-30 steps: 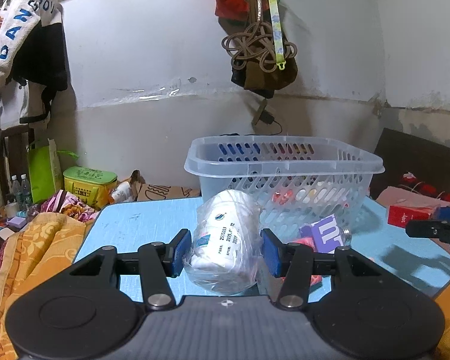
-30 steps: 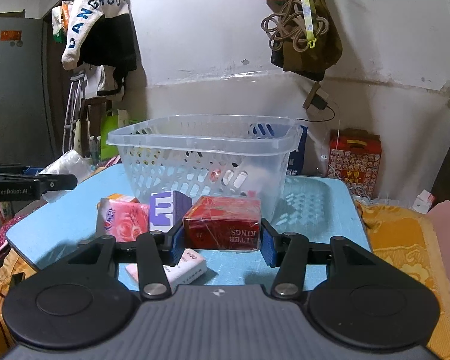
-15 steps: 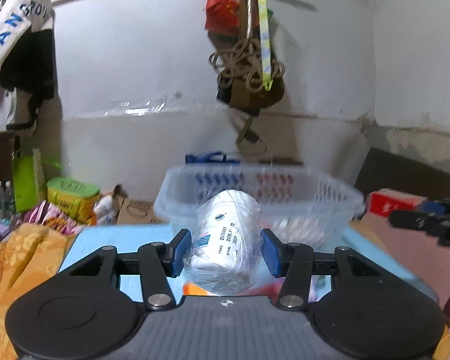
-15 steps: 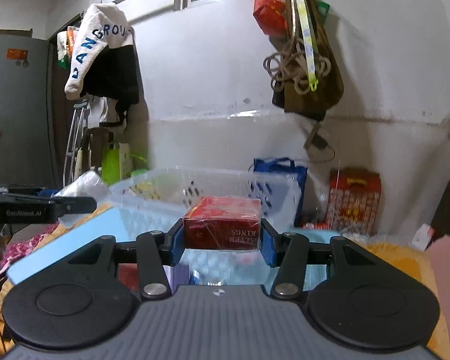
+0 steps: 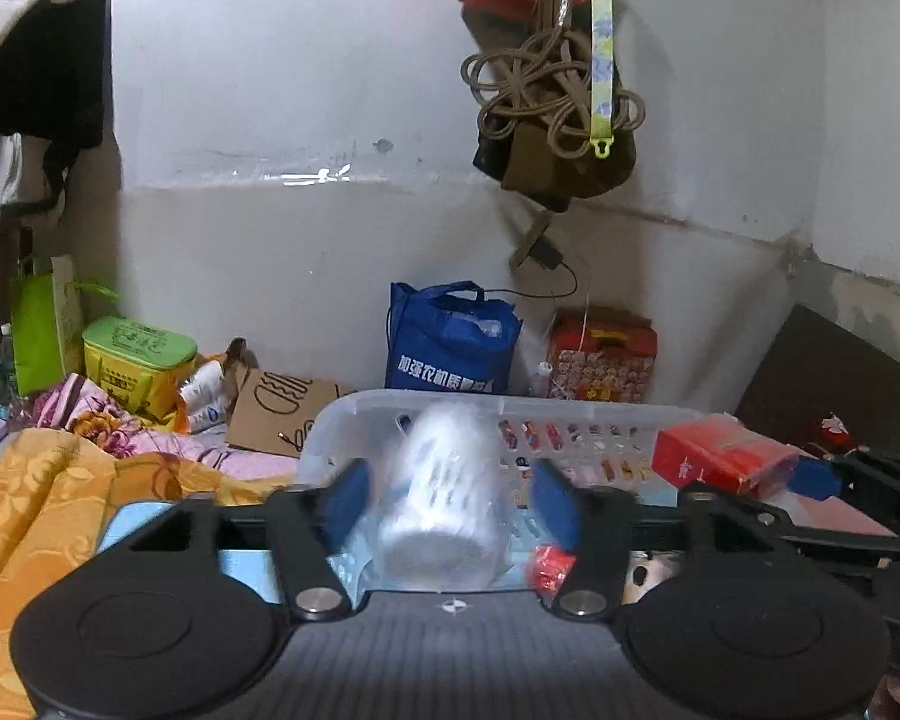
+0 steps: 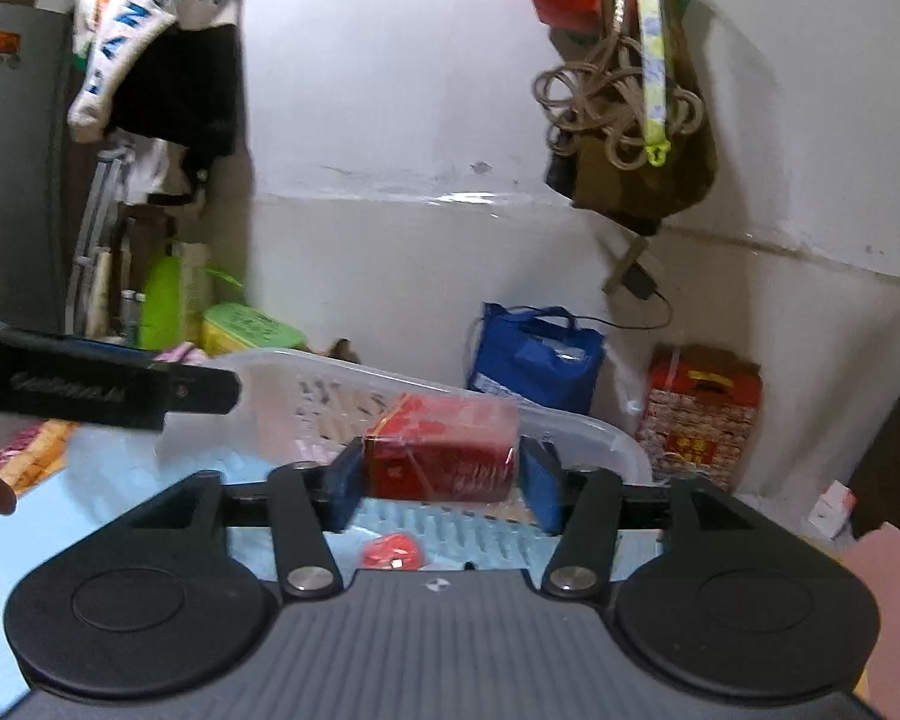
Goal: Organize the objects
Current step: 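Lift the tissue roll and red box into the basket and release both, then grasp the KENT pack with the left tool while the right tool grasps the pink THANK YOU pack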
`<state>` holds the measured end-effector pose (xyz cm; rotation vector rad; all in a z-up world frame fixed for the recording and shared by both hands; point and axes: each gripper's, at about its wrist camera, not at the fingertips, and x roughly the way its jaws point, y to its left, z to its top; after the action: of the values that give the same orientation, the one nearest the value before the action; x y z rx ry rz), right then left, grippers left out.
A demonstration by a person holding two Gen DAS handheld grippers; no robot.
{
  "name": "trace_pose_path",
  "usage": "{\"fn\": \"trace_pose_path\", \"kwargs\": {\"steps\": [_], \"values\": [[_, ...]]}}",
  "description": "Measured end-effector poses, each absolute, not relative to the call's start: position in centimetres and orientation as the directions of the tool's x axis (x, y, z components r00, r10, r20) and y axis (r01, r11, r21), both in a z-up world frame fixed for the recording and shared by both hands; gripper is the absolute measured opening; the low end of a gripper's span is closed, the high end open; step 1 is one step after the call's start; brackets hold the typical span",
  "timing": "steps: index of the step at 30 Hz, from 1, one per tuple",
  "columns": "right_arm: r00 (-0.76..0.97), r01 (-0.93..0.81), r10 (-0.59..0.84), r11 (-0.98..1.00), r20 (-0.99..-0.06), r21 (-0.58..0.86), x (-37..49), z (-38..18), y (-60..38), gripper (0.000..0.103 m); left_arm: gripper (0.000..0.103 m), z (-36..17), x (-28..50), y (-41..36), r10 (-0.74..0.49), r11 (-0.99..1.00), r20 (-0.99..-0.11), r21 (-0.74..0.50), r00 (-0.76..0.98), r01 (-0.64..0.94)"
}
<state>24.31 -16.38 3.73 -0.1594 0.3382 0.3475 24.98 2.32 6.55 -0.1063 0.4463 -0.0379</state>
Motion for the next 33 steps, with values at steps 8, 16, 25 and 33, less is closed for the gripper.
{"fn": "trace_pose_path", "kwargs": {"steps": [8,16,25,33], "values": [[0.917,-0.351,0.322,0.931,-0.235,-0.098,18.8,4.2,-17.6,0.103,0.093,5.7,21.5,2.9,-0.034,0.997,-0.379,-0.083,0.925,0.003],[0.805,-0.464,0.433,0.886,-0.406,0.024,11.7,-1.9,-19.1,0.103,0.093,1.0,13.8,4.1,-0.132,0.99,-0.477,-0.114,0.869,0.088],[0.781,-0.486,0.389,0.87,-0.489,-0.083,11.3,-5.3,-17.3,0.103,0.093,-3.3,12.2,2.7,-0.163,0.984,-0.602,-0.043,0.782,0.173],[0.773,-0.487,0.396,0.871,-0.496,-0.062,12.2,-7.3,-17.3,0.103,0.09,-5.7,11.5,2.9,-0.207,0.971,-0.611,-0.035,0.764,0.235]]}}
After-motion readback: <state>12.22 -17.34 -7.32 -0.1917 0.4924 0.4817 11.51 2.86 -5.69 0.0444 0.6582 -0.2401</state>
